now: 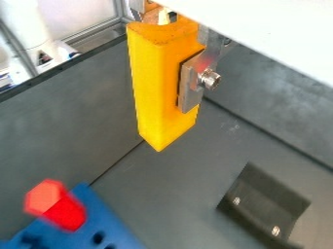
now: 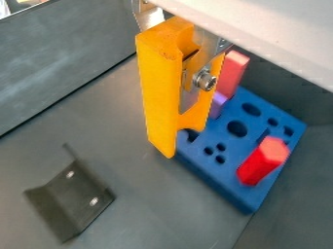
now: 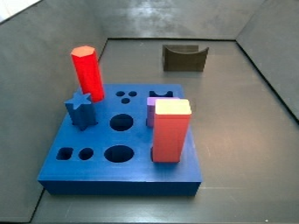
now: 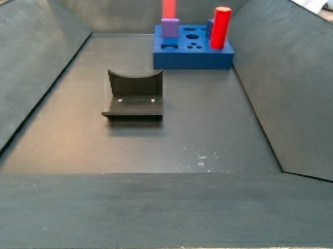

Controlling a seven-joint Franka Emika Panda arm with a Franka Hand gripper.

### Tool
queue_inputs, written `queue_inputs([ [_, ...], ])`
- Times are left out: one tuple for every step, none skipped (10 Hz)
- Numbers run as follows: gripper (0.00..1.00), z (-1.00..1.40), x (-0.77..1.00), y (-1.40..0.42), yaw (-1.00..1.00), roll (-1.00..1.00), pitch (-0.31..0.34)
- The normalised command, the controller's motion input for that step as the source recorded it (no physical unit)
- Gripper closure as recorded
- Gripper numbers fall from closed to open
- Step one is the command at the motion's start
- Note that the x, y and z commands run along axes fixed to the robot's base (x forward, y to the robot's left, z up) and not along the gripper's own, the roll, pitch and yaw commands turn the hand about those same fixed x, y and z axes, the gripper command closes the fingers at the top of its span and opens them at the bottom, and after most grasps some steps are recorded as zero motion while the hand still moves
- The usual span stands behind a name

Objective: Pick up the arch object. Move up. Move to above the board. Insert the arch object.
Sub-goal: Move to above the board, then insert the arch object.

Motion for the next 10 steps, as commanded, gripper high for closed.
queue_inputs([
  [1.00, 0.07, 0.09, -1.00, 0.02, 0.01, 0.109],
  [1.00, 0.08, 0.10, -1.00, 0.02, 0.00, 0.119],
  [1.00, 0.08, 0.12, -1.00, 0.01, 0.00, 0.130],
  [1.00, 0.08, 0.14, -1.00, 0.01, 0.01, 0.136],
  [1.00, 0.09, 0.15, -1.00, 0.01, 0.02, 0.138],
  [1.00, 0.07, 0.15, -0.67, 0.01, 0.03, 0.137],
  [1.00, 0.06, 0.13, -0.52, 0.01, 0.04, 0.130],
  [1.00, 0.04, 0.10, -0.28, 0.01, 0.05, 0.113],
  [1.00, 0.03, 0.08, -0.18, 0.01, 0.06, 0.104],
  [1.00, -0.01, 0.00, -0.10, 0.00, 0.00, 0.000],
])
